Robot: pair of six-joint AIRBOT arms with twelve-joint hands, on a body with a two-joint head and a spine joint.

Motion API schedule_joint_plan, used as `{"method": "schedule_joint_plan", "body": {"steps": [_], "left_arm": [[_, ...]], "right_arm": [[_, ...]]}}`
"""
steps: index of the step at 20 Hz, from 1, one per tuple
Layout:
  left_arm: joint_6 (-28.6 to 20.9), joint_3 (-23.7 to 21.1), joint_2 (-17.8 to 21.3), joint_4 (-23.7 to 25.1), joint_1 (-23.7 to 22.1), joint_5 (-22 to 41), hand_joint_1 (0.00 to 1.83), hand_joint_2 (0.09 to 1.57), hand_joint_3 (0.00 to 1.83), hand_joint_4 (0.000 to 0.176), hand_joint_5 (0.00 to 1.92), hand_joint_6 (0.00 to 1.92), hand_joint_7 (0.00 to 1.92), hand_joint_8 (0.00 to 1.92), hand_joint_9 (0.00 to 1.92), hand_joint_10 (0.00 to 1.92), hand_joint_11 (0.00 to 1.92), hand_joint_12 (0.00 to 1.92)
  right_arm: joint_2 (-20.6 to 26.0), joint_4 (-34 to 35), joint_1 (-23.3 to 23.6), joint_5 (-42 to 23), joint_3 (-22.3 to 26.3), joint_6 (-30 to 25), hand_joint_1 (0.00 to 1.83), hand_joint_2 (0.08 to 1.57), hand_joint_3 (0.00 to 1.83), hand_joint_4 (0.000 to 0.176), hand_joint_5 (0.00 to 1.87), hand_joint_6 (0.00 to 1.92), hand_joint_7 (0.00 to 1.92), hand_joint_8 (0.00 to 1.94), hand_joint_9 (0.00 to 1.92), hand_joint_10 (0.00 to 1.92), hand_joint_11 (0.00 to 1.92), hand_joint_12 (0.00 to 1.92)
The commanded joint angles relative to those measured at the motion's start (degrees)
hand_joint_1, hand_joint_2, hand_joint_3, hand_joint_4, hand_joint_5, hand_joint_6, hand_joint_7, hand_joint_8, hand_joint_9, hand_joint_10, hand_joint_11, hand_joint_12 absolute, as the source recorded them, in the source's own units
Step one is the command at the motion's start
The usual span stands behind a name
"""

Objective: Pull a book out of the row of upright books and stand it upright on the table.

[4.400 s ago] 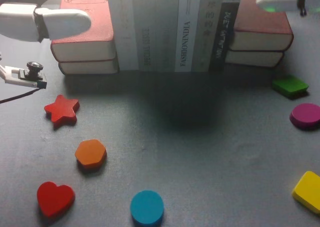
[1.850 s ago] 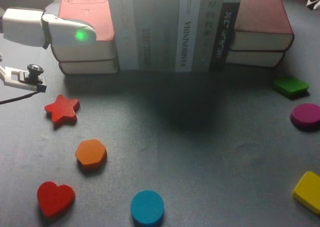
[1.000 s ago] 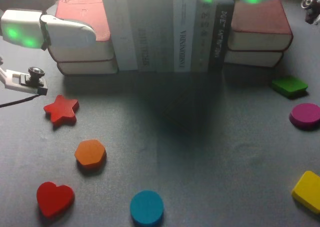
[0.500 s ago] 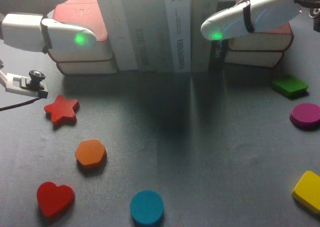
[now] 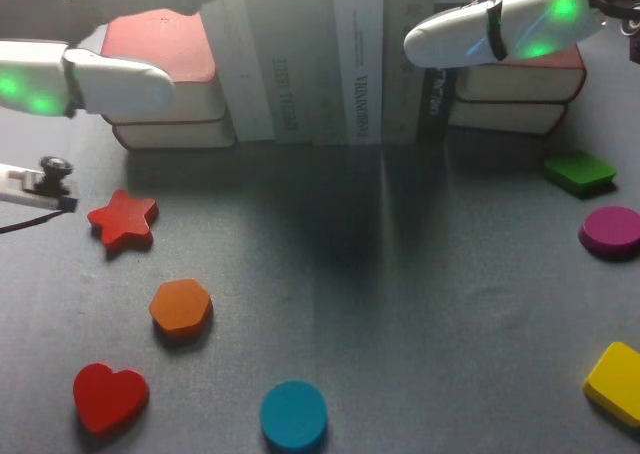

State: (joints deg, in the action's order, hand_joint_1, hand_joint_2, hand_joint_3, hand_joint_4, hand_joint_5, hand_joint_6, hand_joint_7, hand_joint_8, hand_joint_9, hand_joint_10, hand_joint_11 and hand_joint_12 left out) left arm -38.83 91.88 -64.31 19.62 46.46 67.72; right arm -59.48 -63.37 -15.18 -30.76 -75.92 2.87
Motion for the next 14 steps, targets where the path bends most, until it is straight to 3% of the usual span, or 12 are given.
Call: {"method": "schedule_joint_plan", "body": {"steps": [1, 2, 3, 4, 5, 6, 7, 10, 11, 12, 13, 14], "left_arm": [[-0.52, -0.45, 0.86, -4.57, -0.13, 6.39, 1.03, 0.91, 0.00, 0.041, 0.42, 0.00, 0.37, 0.00, 0.40, 0.00, 0.00, 1.07], [-0.52, -0.96, 1.43, -4.79, 0.26, 6.47, 1.01, 0.89, 0.00, 0.079, 0.42, 0.00, 0.33, 0.00, 0.38, 0.00, 0.00, 1.02], [-0.52, -1.46, 1.94, -5.20, 0.64, 6.70, 1.01, 0.89, 0.00, 0.079, 0.42, 0.00, 0.33, 0.00, 0.38, 0.00, 0.00, 1.02], [-0.52, -1.94, 2.48, -5.84, 1.28, 7.23, 0.95, 0.91, 0.00, 0.089, 0.45, 0.01, 0.36, 0.01, 0.40, 0.01, 0.00, 1.08], [-0.52, -2.29, 2.87, -6.36, 1.77, 7.57, 0.93, 0.92, 0.00, 0.101, 0.45, 0.02, 0.38, 0.01, 0.42, 0.01, 0.00, 1.13], [-0.52, -2.61, 3.24, -6.77, 2.22, 7.78, 0.92, 0.93, 0.01, 0.090, 0.45, 0.01, 0.38, 0.01, 0.42, 0.01, 0.00, 1.15], [-0.52, -2.92, 3.60, -7.13, 2.56, 7.96, 0.90, 0.93, 0.01, 0.094, 0.45, 0.01, 0.39, 0.01, 0.42, 0.01, 0.00, 1.19], [-0.52, -3.39, 4.04, -7.93, 3.23, 8.51, 0.94, 0.95, 0.01, 0.098, 0.46, 0.01, 0.35, 0.00, 0.37, 0.00, 0.00, 1.13], [-0.52, -3.42, 4.06, -8.07, 3.37, 8.58, 0.95, 0.95, 0.01, 0.110, 0.45, 0.01, 0.32, 0.00, 0.34, 0.00, 0.00, 1.08], [-0.52, -3.46, 4.06, -8.19, 3.47, 8.60, 0.96, 0.95, 0.00, 0.114, 0.45, 0.01, 0.33, 0.00, 0.36, 0.01, 0.00, 1.10], [-0.52, -3.49, 4.06, -8.21, 3.51, 8.64, 0.96, 0.95, 0.00, 0.112, 0.45, 0.01, 0.34, 0.01, 0.38, 0.02, 0.00, 1.11], [-0.52, -3.50, 4.06, -8.23, 3.52, 8.66, 0.95, 0.96, 0.00, 0.108, 0.44, 0.00, 0.33, 0.00, 0.37, 0.01, 0.00, 1.08]], "right_arm": [[0.05, 2.57, 0.74, -2.96, 0.30, -0.07, 0.00, 1.37, 0.03, 0.049, 0.34, 0.42, 0.00, 0.00, 0.00, 0.00, 0.00, 0.44], [0.17, 2.55, 0.74, -2.96, 0.42, -0.07, 0.06, 1.39, 0.00, 0.071, 0.19, 0.27, 0.00, 0.00, 0.00, 0.00, 0.00, 0.02], [0.35, 2.55, 0.74, -2.96, 0.54, -0.07, 0.06, 1.39, 0.00, 0.071, 0.19, 0.27, 0.00, 0.00, 0.00, 0.00, 0.00, 0.02], [0.52, 2.57, 0.74, -2.95, 0.68, -0.07, 0.07, 1.32, 0.00, 0.087, 0.27, 0.07, 0.00, 0.00, 0.00, 0.00, 0.00, 0.00], [0.58, 2.57, 0.74, -2.94, 0.71, -0.07, 0.02, 1.31, 0.00, 0.124, 0.25, 0.04, 0.00, 0.00, 0.00, 0.00, 0.00, 0.00], [0.64, 2.57, 0.74, -2.93, 0.73, -0.07, 0.00, 1.37, 0.02, 0.103, 0.23, 0.03, 0.00, 0.00, 0.00, 0.00, 0.00, 0.00], [0.78, 2.57, 0.74, -2.86, 0.83, -0.07, 0.03, 1.37, 0.01, 0.104, 0.23, 0.02, 0.00, 0.00, 0.00, 0.00, 0.00, 0.00], [1.04, 2.58, 0.74, -2.76, 1.03, -0.07, 0.00, 1.23, 0.00, 0.121, 0.24, 0.02, 0.00, 0.00, 0.00, 0.00, 0.00, 0.00], [1.16, 2.57, 0.73, -2.76, 1.15, -0.07, 0.00, 1.20, 0.00, 0.149, 0.28, 0.01, 0.00, 0.00, 0.00, 0.00, 0.00, 0.00], [1.42, 2.57, 0.70, -2.76, 1.39, -0.07, 0.04, 1.24, 0.01, 0.163, 0.30, 0.02, 0.00, 0.00, 0.00, 0.00, 0.00, 0.00], [1.68, 2.57, 0.70, -2.77, 1.63, -0.07, 0.06, 1.27, 0.02, 0.136, 0.31, 0.02, 0.00, 0.00, 0.00, 0.00, 0.00, 0.00], [1.91, 2.57, 0.71, -2.77, 1.83, -0.07, 0.01, 1.22, 0.00, 0.149, 0.29, 0.01, 0.00, 0.00, 0.00, 0.00, 0.00, 0.00]]}}
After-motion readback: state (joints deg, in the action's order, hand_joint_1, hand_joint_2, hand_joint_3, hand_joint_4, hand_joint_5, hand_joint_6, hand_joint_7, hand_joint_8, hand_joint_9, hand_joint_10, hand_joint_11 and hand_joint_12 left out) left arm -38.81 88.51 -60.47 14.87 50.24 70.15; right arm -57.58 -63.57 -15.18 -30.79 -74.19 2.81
